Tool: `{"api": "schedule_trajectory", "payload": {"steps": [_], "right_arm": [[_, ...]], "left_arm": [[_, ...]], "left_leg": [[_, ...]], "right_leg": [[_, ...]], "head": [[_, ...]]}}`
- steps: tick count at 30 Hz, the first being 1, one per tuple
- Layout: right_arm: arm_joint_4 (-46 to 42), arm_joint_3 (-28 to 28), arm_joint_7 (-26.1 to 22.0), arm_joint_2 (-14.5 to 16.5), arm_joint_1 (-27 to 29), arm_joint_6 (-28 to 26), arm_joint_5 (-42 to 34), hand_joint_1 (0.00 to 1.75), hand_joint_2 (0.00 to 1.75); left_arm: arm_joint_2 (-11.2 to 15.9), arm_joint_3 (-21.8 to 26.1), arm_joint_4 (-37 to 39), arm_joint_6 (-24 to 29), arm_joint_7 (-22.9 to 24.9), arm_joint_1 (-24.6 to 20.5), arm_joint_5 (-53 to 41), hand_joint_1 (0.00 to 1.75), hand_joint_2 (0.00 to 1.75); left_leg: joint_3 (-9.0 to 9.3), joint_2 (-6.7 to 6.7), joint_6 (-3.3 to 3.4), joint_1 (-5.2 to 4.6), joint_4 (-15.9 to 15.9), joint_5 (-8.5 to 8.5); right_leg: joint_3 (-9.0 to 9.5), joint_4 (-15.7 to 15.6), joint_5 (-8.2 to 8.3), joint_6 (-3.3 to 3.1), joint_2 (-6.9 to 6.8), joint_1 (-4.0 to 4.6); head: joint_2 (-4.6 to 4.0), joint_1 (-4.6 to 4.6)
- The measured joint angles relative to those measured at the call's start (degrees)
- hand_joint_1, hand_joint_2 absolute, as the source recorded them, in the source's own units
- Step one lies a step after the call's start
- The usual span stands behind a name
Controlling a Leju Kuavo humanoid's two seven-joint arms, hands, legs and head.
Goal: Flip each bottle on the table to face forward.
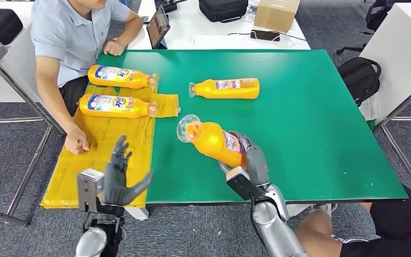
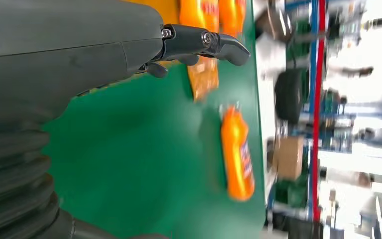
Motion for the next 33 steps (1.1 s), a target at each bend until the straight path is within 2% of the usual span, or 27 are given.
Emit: {"api": "schedule_trajectory", "payload": {"steps": [5,9,15,24,33], "right_arm": [[-3.0,0.3,-1.2,1.1,0.5,2.3,-3.1,1.75,1.75],[-4.1,2.4,-1.4,2.5,0.6,4.9,-4.4,1.75,1.75],[-1.8,7.2,-2.6,4.9,0.3,5.5,-4.4,1.75,1.75],[4.9,13.4,-4.6,8.0,-1.0,3.7,-1.8,1.75,1.75],[11.4,16.1,-6.2,9.6,-2.8,2.6,-2.8,1.75,1.75]], "left_arm": [[0.0,-2.5,0.7,2.8,-5.3,0.4,-6.7,0.0,1.75],[-0.3,-5.2,1.5,2.7,-6.8,0.7,-8.1,0.0,1.75],[-1.5,-6.7,2.6,-1.1,-6.3,-0.3,-0.8,0.0,1.75],[-2.1,-8.1,4.1,-6.1,-4.5,-1.6,4.9,0.0,1.75],[-2.1,-8.1,4.5,-6.7,-5.8,-2.2,6.4,0.0,1.75]], "left_leg": [[-0.09,0.0,0.0,0.0,0.0,0.0],[-0.11,0.0,0.0,0.01,0.0,0.0],[-0.14,-0.01,0.0,0.01,0.0,0.0],[-0.16,-0.01,0.0,0.01,0.0,0.0],[-0.17,-0.01,0.0,0.01,0.0,0.01]], "right_leg": [[-0.08,0.0,0.0,0.0,0.0,0.01],[-0.1,0.0,0.0,0.0,0.0,0.01],[-0.13,0.0,-0.01,0.0,-0.01,0.01],[-0.16,0.0,-0.01,0.0,-0.01,0.01],[-0.17,0.0,-0.01,-0.01,-0.01,0.01]], "head": [[0.0,0.01],[0.0,0.01],[0.0,0.0],[0.0,0.0],[0.0,-0.01]]}}
